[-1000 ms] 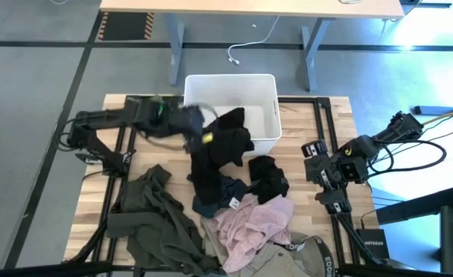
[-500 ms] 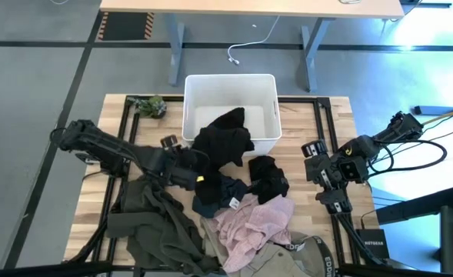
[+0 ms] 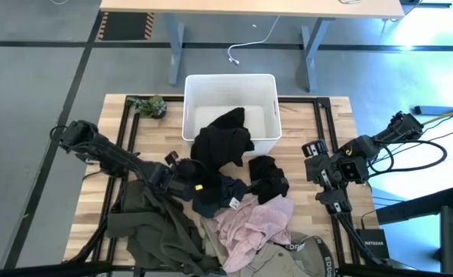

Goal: Sort clothes
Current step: Put the black shirt into the white laundry bin

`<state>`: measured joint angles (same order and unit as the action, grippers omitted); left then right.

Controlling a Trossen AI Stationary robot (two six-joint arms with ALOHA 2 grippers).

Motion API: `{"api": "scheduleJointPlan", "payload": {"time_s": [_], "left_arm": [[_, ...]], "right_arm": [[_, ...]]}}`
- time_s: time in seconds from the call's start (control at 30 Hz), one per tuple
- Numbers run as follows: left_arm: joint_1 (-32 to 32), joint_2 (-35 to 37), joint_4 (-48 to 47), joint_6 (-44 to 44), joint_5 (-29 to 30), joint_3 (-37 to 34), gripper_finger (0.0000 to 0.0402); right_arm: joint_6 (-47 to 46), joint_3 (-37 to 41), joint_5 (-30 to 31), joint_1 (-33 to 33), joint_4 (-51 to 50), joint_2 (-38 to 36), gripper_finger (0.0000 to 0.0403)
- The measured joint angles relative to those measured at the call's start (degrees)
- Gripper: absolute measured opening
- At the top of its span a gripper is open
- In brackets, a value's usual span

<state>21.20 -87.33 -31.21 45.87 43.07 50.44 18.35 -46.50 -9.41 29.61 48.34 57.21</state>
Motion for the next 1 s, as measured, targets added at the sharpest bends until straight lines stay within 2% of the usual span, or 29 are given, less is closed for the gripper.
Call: {"api": "scheduleJointPlan", "payload": {"time_s": [0.23, 0.4, 0.53, 0.7, 0.83, 1.0], "left_arm": [[-3.1, 0.0, 12.6, -0.4, 2.4, -7.3, 0.0155], [-5.2, 0.0, 23.8, -6.6, 3.7, -9.8, 0.0155], [-7.0, 0.0, 26.6, -10.7, 4.0, -9.9, 0.0148], [-9.3, 0.0, 29.4, -14.7, 4.8, -9.9, 0.0084], [-9.7, 0.0, 35.1, -17.9, 1.7, -9.9, 0.0016], [-8.6, 0.0, 49.4, -26.7, -4.7, -10.0, 0.0011]], "right_arm": [[1.2, 0.0, 0.0, 0.0, 0.0, 0.0, 0.0222], [1.6, 0.0, 0.0, 0.0, 0.0, 0.0, 0.0222], [1.6, 0.0, 0.0, 0.0, 0.0, 0.0, 0.0222], [1.7, 0.0, 0.0, 0.0, 0.0, 0.0, 0.0222], [1.7, 0.0, 0.0, 0.0, 0.0, 0.0, 0.0222], [1.7, 0.0, 0.0, 0.0, 0.0, 0.0, 0.0222]]}}
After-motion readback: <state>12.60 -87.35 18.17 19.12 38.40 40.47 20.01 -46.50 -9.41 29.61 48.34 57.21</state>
